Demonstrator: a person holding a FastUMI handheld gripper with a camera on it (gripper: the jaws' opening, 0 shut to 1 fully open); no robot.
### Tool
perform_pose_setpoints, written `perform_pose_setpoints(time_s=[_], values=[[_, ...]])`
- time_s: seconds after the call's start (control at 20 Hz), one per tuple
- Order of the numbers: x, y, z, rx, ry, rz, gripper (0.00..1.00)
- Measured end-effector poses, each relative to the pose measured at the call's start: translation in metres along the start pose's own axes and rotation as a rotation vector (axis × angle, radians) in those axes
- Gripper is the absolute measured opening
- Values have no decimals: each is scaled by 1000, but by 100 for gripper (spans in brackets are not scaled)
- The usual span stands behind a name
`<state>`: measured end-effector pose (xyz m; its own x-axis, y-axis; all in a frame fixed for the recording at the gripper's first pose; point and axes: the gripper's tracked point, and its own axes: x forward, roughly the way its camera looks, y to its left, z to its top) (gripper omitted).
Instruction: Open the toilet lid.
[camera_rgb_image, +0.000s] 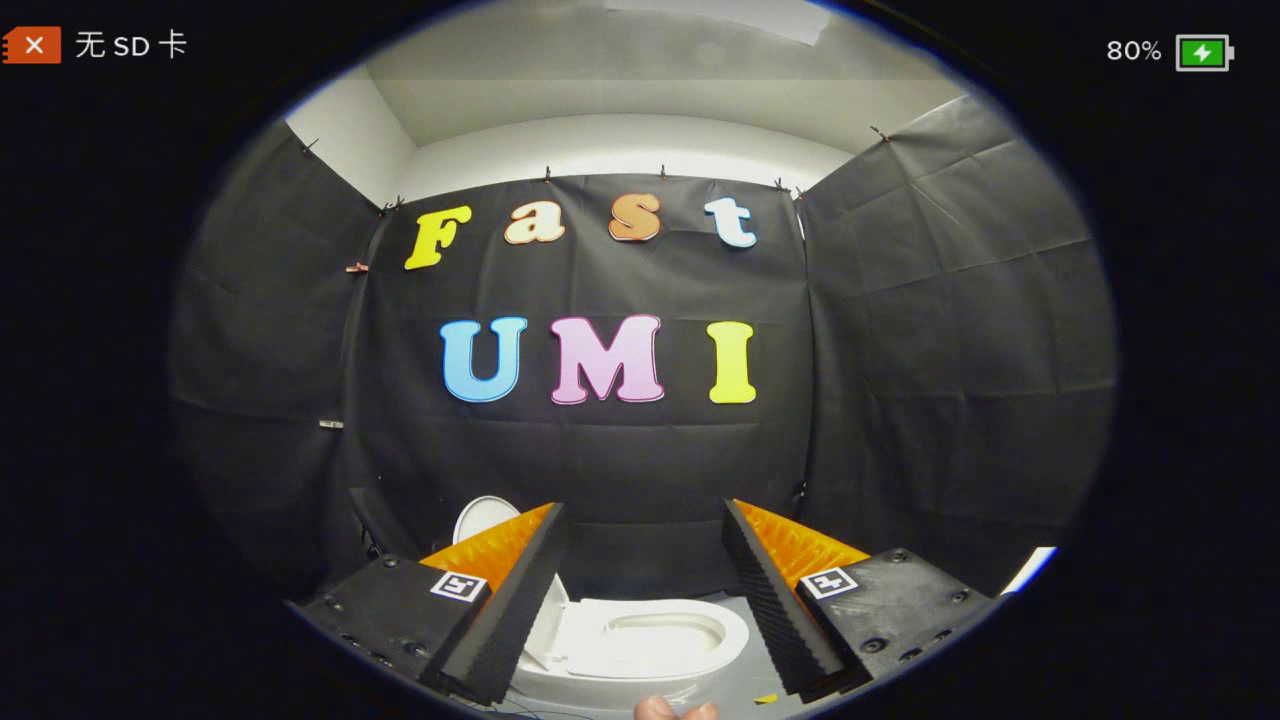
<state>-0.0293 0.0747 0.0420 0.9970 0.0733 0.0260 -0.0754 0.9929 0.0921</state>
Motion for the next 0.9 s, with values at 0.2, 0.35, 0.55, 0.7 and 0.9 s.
perform_pose_setpoints(time_s=[0.2,0.35,0.55,0.7,0.9], values=[[2,-3,-10,-9,24,-4,98],[3,-4,-11,2,23,-8,98],[3,-1,-14,0,29,-4,98],[4,1,-19,-7,37,-3,98],[3,4,-15,-13,32,-1,98]])
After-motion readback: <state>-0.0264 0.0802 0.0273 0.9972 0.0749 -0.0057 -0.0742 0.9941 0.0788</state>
